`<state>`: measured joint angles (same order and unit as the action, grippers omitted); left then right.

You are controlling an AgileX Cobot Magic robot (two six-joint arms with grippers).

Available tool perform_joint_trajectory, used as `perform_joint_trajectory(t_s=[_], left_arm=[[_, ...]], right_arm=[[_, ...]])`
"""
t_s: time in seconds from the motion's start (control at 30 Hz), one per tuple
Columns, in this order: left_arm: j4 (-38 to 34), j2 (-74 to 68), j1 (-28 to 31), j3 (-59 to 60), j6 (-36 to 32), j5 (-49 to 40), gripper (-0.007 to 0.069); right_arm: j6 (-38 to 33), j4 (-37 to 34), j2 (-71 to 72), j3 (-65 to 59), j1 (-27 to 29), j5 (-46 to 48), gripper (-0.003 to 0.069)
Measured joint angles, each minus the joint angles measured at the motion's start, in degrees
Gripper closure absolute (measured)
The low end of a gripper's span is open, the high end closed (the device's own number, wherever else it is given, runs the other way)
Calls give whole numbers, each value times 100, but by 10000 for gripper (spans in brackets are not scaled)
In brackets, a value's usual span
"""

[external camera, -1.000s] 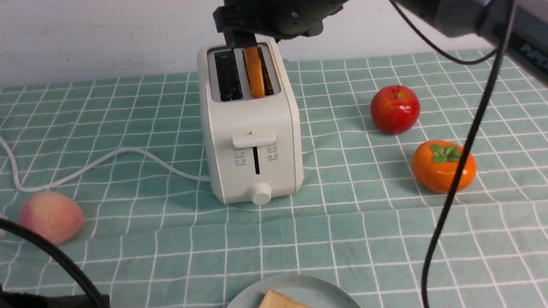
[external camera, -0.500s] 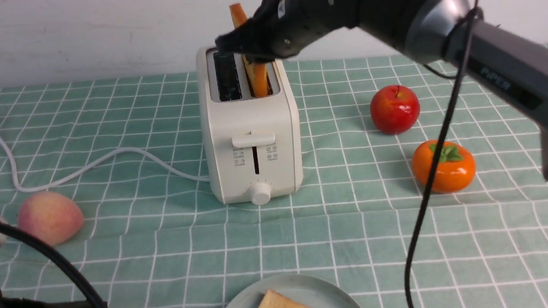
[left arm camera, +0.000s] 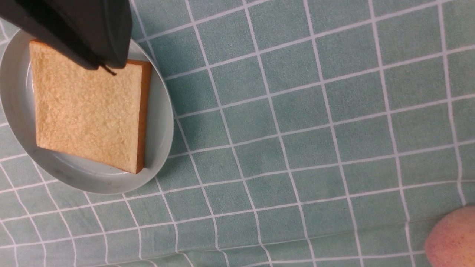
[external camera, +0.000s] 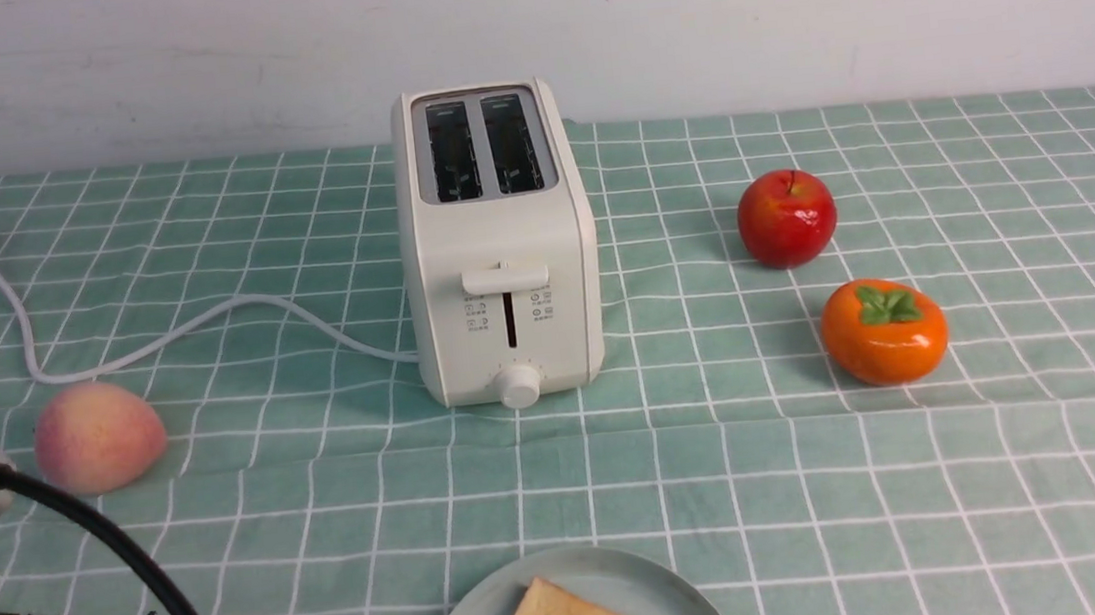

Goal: Take toasted bread from bread machine on blue coffee table place on plate.
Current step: 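Grasp the toast slice in the toaster and pull it up out of the slot with the right gripper, then place the held slice of bread on top of the slice on the plate with the right gripper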

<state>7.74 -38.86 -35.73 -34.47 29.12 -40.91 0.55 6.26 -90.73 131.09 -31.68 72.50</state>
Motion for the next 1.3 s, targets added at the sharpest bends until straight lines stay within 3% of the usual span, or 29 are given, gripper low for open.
perform_joint_trajectory(t_s=[0.17,0.3,0.37,0.53,0.83,1.03,1.13,1.3], left_arm=[[52,0,0,0,0,130,638],[63,0,0,0,4,155,638],[63,0,0,0,4,155,638],[63,0,0,4,4,155,638],[52,0,0,4,11,167,636],[52,0,0,4,11,171,630],[52,0,0,4,11,171,627],[52,0,0,4,12,171,624]], right_arm=[[-5,-1048,796,-1721,0,11,551],[-313,-2425,962,-3275,0,11,551],[-926,-3541,821,-4334,0,11,551],[-1812,-4663,343,-5406,0,-200,551],[-2118,-5285,-883,-5640,0,-604,551],[-2125,-4990,-1193,-5640,0,-824,540],[-2088,-4816,-1190,-5640,0,-986,482],[-1875,-4078,-1190,-5397,0,-1172,252]])
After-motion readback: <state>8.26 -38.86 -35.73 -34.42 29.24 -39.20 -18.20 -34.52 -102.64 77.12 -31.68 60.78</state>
